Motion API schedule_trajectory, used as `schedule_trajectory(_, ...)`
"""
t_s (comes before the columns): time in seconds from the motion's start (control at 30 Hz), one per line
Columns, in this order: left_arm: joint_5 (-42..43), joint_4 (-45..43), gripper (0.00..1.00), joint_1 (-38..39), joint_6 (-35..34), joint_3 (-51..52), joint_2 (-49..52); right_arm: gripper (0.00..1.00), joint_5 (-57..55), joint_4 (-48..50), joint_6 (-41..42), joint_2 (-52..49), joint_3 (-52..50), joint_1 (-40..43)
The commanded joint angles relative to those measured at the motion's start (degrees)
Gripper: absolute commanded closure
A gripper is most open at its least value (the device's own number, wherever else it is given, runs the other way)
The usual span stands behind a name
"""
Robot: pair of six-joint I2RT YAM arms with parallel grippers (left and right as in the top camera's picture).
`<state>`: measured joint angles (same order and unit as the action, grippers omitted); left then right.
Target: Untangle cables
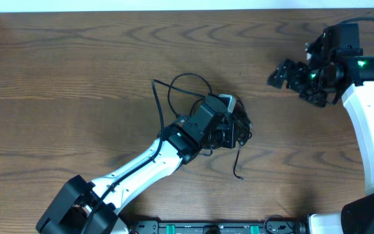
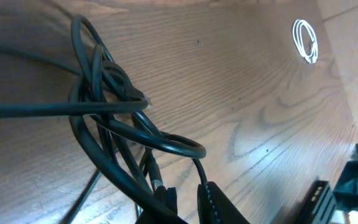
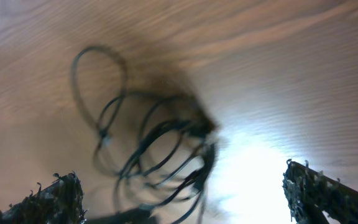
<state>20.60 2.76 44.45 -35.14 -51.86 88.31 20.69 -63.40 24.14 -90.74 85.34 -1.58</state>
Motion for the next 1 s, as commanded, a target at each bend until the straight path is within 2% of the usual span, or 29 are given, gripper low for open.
schedule_trajectory(0.0,-0.5,0.7,0.83,-1.09,5.16,0.17,-0.35,0.01,9.27,0.39,0.68,-0.02,-0.07,-0.33)
schedule_trajectory(0.07,-0.48,1.31,0.78,-1.95,5.16,0.17,-0.46,0.03,9.31,0.83,-0.61,-0.02,-0.07,-0.28)
schedule_trajectory(0.13,-0.04,2.27,0.74,-3.23,5.14,0.17,-0.7,0.11,9.2,0.79,-1.84,0.04,-0.07,-0.39)
schedule_trajectory(0.2,0.15,3.52,0.68,-4.5,5.18,0.13,-1.25,0.08,7.37,-0.39,-1.97,0.13,-0.07,-0.63)
schedule_trajectory(0.33,3.45,4.31,0.56,-6.91,7.82,0.11,-2.82,0.09,0.13,-4.52,0.74,0.7,-0.07,-1.44)
schedule_trajectory(0.53,3.39,4.35,0.42,-8.17,9.7,0.11,-5.27,0.08,-3.5,-8.0,0.7,4.42,-1.99,-2.4)
schedule_trajectory(0.6,2.67,4.33,0.31,-8.17,10.54,0.11,-5.79,0.07,-4.13,-8.11,1.55,7.23,-4.42,-2.49)
schedule_trajectory(0.63,2.1,4.31,0.29,-8.17,10.69,0.11,-6.05,0.07,-4.11,-7.8,2.14,9.27,-6.23,-2.49)
schedule_trajectory(0.73,1.81,4.31,0.28,-8.17,10.99,0.07,-6.14,0.06,-4.87,-5.9,3.23,15.65,-11.93,-2.49)
schedule_trajectory(0.8,1.81,4.35,0.28,-8.17,11.15,0.07,-6.14,0.01,-5.57,-3.58,3.23,21.62,-17.53,-2.56)
schedule_trajectory(0.9,1.77,4.28,0.28,-8.17,11.13,0.07,-6.14,0.01,-5.55,-0.09,3.63,27.78,-24.72,-2.6)
schedule_trajectory(0.97,0.68,4.31,0.27,-8.17,11.15,0.07,-6.14,0.01,-5.42,2.82,6.69,30.69,-30.23,-2.64)
